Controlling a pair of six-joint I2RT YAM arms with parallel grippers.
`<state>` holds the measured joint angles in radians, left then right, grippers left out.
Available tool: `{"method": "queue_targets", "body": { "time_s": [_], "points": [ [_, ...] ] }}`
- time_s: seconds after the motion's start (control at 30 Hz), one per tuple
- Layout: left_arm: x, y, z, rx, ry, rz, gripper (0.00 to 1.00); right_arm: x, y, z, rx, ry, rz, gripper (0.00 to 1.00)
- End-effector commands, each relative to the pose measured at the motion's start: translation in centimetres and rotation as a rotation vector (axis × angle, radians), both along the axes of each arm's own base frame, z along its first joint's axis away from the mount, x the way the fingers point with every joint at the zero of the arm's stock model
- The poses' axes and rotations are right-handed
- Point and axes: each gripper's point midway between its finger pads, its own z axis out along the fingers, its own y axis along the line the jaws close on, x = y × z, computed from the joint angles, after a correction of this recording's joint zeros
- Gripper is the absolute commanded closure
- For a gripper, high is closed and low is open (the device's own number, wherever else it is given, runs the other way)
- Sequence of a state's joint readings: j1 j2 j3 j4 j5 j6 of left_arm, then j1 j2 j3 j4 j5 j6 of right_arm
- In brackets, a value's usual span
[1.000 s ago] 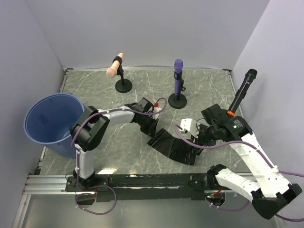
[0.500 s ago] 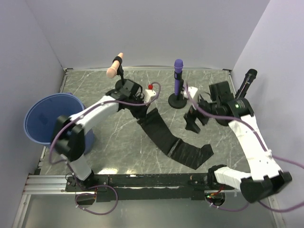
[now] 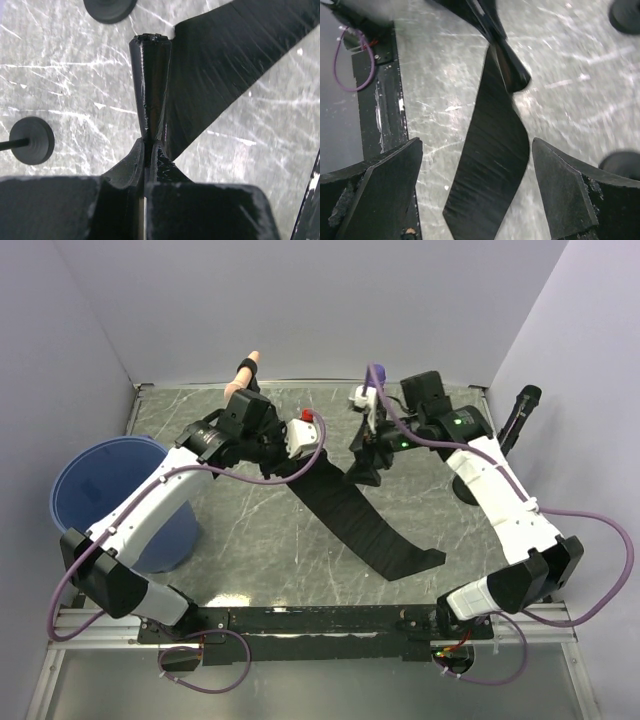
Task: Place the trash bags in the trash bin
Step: Tear the trash bag at the center of the board.
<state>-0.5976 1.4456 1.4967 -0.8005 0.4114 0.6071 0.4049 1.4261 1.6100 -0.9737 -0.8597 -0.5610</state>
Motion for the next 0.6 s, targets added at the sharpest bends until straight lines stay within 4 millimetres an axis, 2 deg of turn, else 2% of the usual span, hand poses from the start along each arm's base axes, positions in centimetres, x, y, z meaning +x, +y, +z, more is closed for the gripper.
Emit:
{"method": "queue_targets", "body": {
  "time_s": [0.0, 0.13, 0.4, 0.57],
  "points": [
    [-1.4, 0.7, 2.7, 0.024, -0.1, -0.068, 0.99, 0.1, 3.3, 2.1, 0.056, -0.124, 0.109, 0.04],
    [-2.0, 0.6, 3.6, 0.019, -0.122, -0.08, 0.99, 0.7, 4.9, 1.7, 0.06, -0.143, 0.118, 0.05],
    [-2.9, 0.7, 4.6, 0.006, -0.149, -0.097, 0.99, 2.4, 6.0, 1.4, 0.06, -0.161, 0.108, 0.07],
    [-3.1, 0.5, 5.0, -0.008, -0.154, -0.101, 0.99, 2.1, 6.7, 1.0, 0.065, -0.137, 0.144, 0.12]
  ]
}}
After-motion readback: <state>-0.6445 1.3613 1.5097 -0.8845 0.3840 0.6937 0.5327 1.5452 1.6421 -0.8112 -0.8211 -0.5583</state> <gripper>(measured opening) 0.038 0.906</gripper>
